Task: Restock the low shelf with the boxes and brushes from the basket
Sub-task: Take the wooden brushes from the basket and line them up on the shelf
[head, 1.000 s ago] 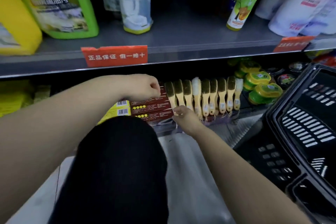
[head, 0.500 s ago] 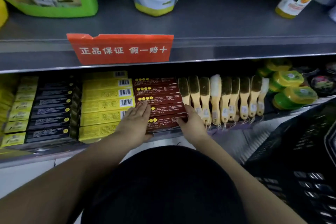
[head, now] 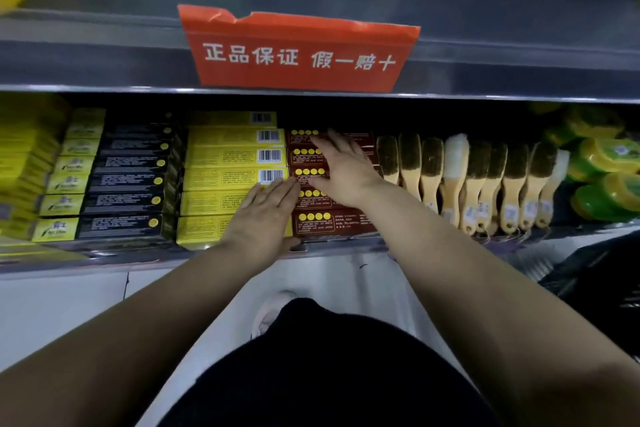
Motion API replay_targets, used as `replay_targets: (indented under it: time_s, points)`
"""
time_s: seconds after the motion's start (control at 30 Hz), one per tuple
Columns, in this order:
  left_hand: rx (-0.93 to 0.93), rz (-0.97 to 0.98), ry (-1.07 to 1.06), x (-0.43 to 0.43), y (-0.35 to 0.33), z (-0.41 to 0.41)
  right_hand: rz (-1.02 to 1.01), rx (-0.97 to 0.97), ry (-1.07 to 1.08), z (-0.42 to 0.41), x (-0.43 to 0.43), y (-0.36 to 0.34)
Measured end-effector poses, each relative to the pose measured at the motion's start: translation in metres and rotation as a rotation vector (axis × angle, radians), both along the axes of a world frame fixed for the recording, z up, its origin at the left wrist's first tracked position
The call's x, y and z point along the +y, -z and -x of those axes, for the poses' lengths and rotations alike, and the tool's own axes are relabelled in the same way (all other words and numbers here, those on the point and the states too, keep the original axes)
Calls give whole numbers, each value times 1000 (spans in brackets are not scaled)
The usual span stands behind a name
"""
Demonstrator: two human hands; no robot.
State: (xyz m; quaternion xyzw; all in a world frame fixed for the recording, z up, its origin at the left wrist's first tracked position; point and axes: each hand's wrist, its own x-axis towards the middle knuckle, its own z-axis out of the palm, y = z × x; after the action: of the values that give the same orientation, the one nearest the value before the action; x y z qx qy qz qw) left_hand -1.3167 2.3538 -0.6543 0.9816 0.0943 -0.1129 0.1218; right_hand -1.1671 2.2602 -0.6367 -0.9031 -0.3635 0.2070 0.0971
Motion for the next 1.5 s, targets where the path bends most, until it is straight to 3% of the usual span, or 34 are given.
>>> replay_targets:
  time_s: [0.13, 0.37, 0.5, 0.6, 0.93, 1.5]
  points:
    - [-38, 42, -3, 1, 5, 0, 113, -42, -75, -9, 13, 7]
    - [-79, 145, -29, 4, 8, 3, 120, -97, -136, -6, 4, 14]
    - [-157, 265, -158, 18, -14, 3, 36, -100, -79, -7, 19, 6]
    - [-211, 225, -251, 40, -29, 4, -4, -49, -91, -3, 44, 5]
    - [64, 176, -368, 52, -8, 14, 174, -86, -219, 10, 103, 16]
    - [28, 208, -447, 42, -7, 11, 166, -58, -218, -1, 88, 13]
